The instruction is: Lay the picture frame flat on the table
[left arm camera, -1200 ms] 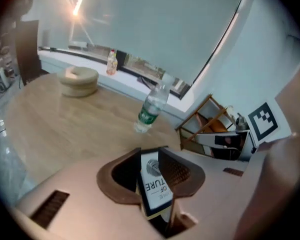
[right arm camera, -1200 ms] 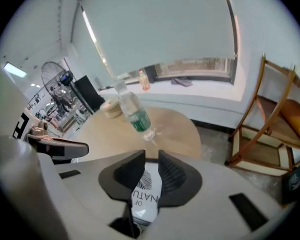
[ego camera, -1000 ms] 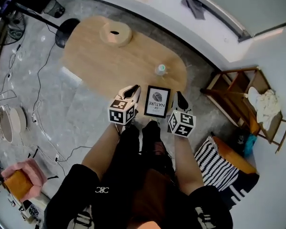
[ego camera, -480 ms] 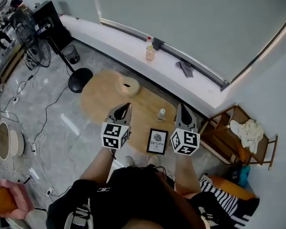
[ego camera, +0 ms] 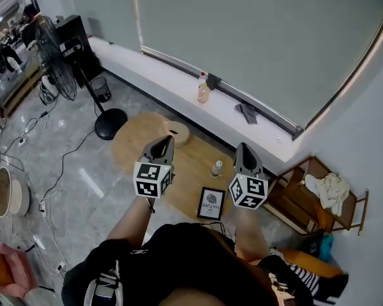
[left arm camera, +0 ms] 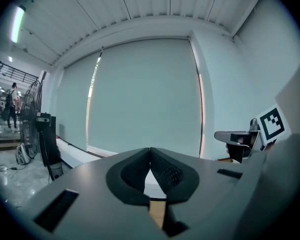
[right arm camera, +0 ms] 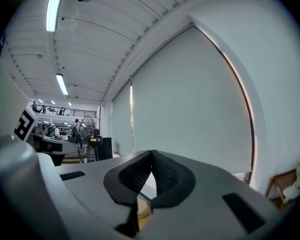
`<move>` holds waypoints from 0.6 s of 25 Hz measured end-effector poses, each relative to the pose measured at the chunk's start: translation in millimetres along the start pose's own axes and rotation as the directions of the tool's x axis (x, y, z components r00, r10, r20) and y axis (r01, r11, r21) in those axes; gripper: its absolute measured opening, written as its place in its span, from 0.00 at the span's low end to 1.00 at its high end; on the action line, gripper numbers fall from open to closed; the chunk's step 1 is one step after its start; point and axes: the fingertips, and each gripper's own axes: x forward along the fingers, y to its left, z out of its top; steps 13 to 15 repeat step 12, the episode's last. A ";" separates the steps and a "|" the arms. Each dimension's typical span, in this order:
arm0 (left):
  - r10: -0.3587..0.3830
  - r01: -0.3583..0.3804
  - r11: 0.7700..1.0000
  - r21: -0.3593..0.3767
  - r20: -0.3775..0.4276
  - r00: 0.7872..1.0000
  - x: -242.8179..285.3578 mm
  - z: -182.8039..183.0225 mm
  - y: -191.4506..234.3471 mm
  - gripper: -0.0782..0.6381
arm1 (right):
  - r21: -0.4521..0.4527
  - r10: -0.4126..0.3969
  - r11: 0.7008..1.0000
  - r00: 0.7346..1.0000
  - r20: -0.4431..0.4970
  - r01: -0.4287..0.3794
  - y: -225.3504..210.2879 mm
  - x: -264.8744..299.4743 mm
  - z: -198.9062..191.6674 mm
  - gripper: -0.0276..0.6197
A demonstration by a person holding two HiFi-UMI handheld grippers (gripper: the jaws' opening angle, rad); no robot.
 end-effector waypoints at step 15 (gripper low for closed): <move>-0.035 0.035 0.999 -0.006 -0.007 0.999 -10.1 -3.8 -9.1 0.14 | -0.013 -0.004 1.000 1.000 0.011 0.004 10.0 -15.4 -0.4 0.06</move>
